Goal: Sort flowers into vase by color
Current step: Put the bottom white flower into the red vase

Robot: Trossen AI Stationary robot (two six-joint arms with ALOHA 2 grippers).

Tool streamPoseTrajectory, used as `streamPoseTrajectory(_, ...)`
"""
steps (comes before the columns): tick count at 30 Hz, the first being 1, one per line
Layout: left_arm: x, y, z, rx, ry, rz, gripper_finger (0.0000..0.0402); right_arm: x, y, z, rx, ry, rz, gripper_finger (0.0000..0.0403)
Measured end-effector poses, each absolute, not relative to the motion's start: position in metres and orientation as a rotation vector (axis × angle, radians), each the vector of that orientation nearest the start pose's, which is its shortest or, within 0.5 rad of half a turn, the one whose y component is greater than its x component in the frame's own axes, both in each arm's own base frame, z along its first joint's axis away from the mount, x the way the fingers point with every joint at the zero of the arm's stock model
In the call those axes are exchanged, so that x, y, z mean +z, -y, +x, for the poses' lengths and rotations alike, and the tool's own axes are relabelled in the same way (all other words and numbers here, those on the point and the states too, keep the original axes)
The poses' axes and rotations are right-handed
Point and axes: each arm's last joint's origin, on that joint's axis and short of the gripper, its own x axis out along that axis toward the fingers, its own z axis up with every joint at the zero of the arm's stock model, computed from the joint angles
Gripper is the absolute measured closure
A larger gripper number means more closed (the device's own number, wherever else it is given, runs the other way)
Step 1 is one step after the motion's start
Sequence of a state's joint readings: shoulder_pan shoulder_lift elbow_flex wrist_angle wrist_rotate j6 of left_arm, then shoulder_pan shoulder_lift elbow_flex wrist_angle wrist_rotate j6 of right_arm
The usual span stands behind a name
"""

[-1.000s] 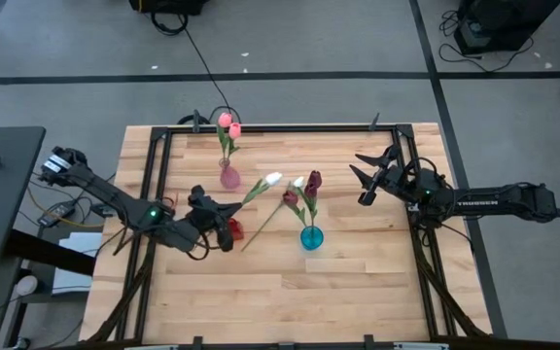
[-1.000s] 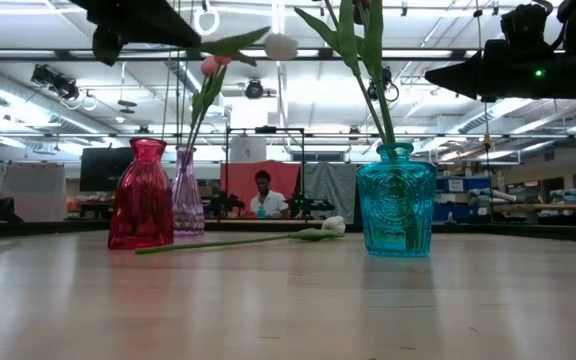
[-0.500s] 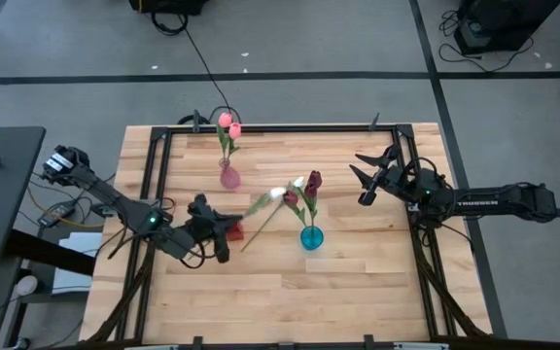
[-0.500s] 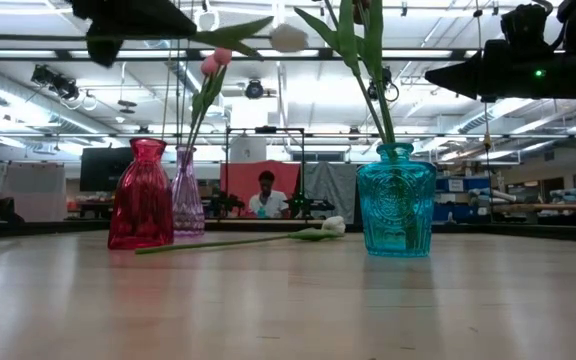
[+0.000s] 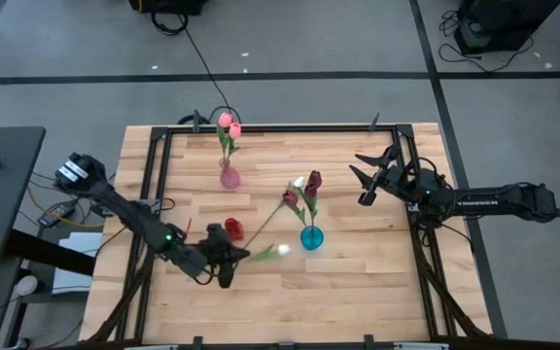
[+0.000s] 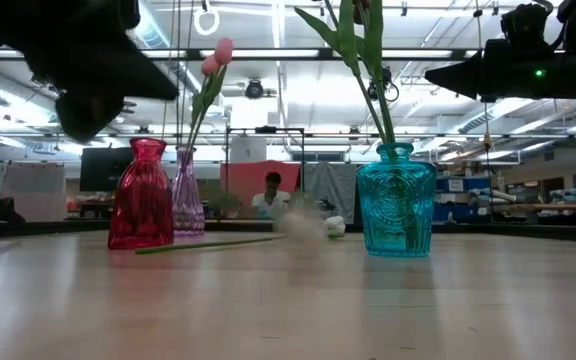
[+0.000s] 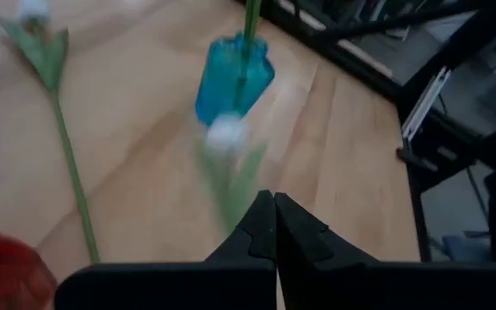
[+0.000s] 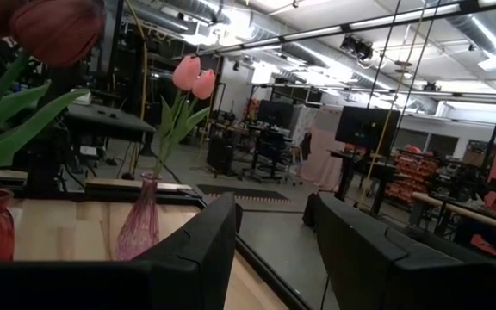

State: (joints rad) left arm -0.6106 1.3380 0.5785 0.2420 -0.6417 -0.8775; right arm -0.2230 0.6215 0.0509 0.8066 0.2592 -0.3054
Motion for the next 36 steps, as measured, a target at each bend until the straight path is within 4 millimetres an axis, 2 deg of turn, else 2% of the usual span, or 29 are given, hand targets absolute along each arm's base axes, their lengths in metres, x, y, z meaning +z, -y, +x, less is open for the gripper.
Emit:
streamPoseTrajectory(5, 0.161, 0.140, 0.227, 0.253, -0.467, -0.648, 0.0385, 0.198, 0.038, 0.132, -0.512, 0.163, -0.293, 0.0234)
streamPoseTrajectory(9, 0.141, 0.146, 0.229, 0.235, -0.591, -0.765, 0.0333, 0.198, 0.038, 0.132, -0.512, 0.163, -0.293, 0.0234)
streamPoseTrajectory(13, 0.139, 0.149, 0.229, 0.165, -0.683, -0.854, 0.0267, 0.198, 0.038, 0.132, -0.512, 0.163, -0.293, 0.0234)
streamPoseTrajectory(16, 0.140, 0.152, 0.228, 0.123, -0.759, -0.900, 0.0241, 0.198, 0.037, 0.132, -0.511, 0.163, -0.293, 0.0234)
streamPoseTrajectory(18, 0.143, 0.154, 0.229, 0.134, -0.838, -0.888, 0.0239, 0.198, 0.037, 0.132, -0.510, 0.164, -0.293, 0.0234)
streamPoseTrajectory(21, 0.151, 0.155, 0.230, 0.213, -0.971, -0.782, 0.0243, 0.198, 0.037, 0.132, -0.510, 0.164, -0.293, 0.0234)
streamPoseTrajectory(27, 0.181, 0.156, 0.234, 0.325, -1.093, -0.535, 0.0258, 0.198, 0.037, 0.132, -0.510, 0.163, -0.293, 0.0234)
streamPoseTrajectory(30, 0.178, 0.158, 0.238, 0.342, -1.126, -0.506, 0.0266, 0.198, 0.037, 0.132, -0.505, 0.165, -0.294, 0.0234)
streamPoseTrajectory(36, 0.154, 0.161, 0.248, 0.307, -1.253, -0.535, 0.0277, 0.198, 0.037, 0.132, -0.487, 0.172, -0.296, 0.0234)
